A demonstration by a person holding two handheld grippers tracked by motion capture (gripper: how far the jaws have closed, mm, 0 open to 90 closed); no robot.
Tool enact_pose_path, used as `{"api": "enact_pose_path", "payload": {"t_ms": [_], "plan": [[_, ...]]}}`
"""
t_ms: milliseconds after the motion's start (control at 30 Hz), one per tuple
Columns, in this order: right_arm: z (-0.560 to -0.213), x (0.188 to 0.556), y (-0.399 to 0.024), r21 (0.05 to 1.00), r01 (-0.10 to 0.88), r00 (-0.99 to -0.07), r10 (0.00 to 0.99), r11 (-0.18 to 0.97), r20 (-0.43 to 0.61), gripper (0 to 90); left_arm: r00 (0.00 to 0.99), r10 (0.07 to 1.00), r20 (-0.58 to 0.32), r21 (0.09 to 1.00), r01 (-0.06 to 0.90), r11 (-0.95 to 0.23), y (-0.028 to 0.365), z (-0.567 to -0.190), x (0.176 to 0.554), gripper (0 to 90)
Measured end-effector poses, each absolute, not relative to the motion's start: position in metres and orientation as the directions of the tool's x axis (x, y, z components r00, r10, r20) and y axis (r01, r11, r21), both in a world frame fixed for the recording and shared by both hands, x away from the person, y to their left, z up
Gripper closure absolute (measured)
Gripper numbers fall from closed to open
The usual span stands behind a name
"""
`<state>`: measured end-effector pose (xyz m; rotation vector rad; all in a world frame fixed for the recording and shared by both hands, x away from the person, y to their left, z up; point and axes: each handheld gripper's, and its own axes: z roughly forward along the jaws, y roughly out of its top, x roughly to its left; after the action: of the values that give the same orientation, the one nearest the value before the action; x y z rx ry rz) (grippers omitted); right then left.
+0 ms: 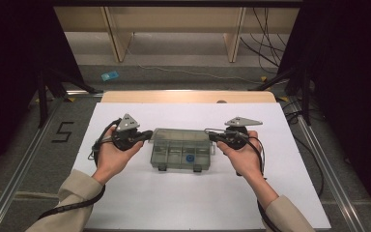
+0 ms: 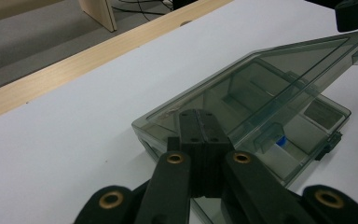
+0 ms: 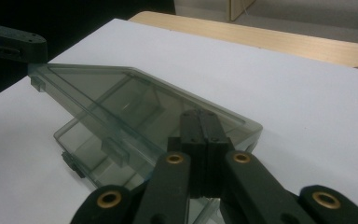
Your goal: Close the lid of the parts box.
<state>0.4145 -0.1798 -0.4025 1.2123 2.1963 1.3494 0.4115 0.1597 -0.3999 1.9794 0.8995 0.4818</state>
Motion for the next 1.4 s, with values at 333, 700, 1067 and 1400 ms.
{"api": "enact_pose_path", "payload": {"t_ms": [333, 700, 1067, 1400], "plan": [[-0.409, 0.412, -0.179, 0.824, 0.519, -0.607, 0.777, 0.228, 0.168, 90.0, 0.669, 0.743, -0.009, 0.833, 0.416, -0.365, 0.156, -0.409, 0.409, 89.8], [-0.418, 0.410, -0.176, 0.802, 0.545, -0.604, 0.778, 0.246, 0.171, 90.0, 0.678, 0.735, -0.011, 0.820, 0.426, -0.382, 0.154, -0.415, 0.409, 89.8], [-0.421, 0.407, -0.176, 0.791, 0.553, -0.605, 0.778, 0.262, 0.165, 90.0, 0.681, 0.732, -0.012, 0.810, 0.436, -0.393, 0.153, -0.420, 0.408, 89.8], [-0.424, 0.406, -0.174, 0.786, 0.553, -0.616, 0.771, 0.277, 0.162, 90.0, 0.683, 0.730, -0.016, 0.804, 0.443, -0.396, 0.154, -0.424, 0.407, 89.8]]}}
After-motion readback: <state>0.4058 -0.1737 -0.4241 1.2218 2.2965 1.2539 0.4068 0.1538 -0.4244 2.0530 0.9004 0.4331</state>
